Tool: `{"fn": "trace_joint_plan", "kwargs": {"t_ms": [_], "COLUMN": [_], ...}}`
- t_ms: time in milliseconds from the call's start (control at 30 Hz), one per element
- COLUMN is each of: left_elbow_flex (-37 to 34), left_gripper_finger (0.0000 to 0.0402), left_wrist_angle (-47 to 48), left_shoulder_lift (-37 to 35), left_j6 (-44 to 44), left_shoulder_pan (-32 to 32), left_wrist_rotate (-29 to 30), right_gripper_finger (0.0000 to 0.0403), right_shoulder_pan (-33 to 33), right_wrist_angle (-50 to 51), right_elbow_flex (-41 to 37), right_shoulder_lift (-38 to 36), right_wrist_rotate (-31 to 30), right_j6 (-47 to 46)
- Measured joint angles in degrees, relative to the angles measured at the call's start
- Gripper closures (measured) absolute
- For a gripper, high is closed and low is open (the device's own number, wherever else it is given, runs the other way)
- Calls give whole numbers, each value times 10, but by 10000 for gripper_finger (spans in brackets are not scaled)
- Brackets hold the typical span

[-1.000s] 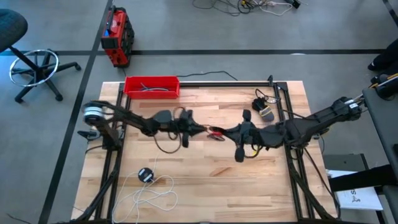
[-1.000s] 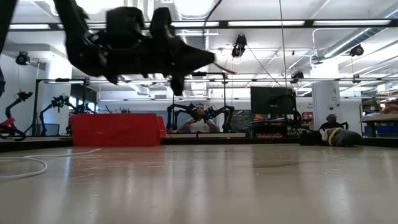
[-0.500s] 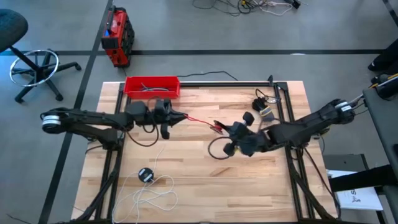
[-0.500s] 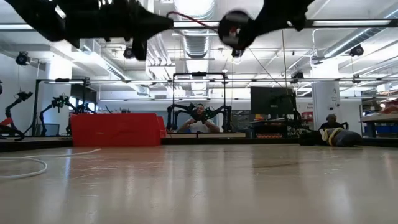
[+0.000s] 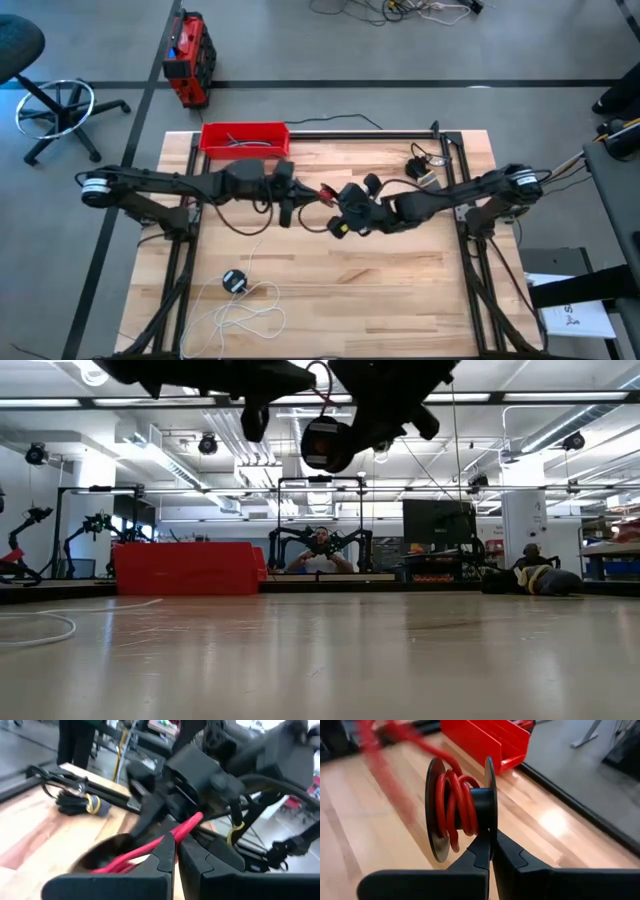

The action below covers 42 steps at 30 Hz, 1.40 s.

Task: Coil cords
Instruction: Coil the red wire onto the black spool

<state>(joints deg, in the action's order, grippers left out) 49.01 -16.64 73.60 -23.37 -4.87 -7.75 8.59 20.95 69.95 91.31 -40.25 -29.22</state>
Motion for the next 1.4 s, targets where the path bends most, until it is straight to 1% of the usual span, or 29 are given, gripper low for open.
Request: {"fn": "trace_joint_plan", "kwargs": {"t_ms": [133,333,533,833,1033,1233,1400], "left_elbow_flex": [28,35,35,33,33,33,31], "left_gripper_finger": [401,401,401,401,401,401,401], "left_wrist_angle": [48,64,75,81,83,113,109], "left_shoulder_lift": [16,15,16,35,41,42,41], "left_j6": [19,33,34,29,29,36,44], "left_shoulder_pan": [20,28,28,29,29,29,28], "left_wrist_rotate": [-6,-7,-4,-1,29,70,73], "right_gripper_finger": [403,403,403,403,403,403,403], "right_shoulder_pan": [-14,-18,-17,-17,-14,10,26], "right_wrist_angle": [-1,-7,-76,-140,-169,-202,-191], "right_elbow_flex": [1,1,1,1,1,0,-1], "right_shoulder_lift": [-9,-19,-20,-21,-29,-58,-78], "right_wrist_rotate": [-1,-3,-2,-1,-1,1,-2], "right_j6": [-2,2,40,69,92,134,150]}}
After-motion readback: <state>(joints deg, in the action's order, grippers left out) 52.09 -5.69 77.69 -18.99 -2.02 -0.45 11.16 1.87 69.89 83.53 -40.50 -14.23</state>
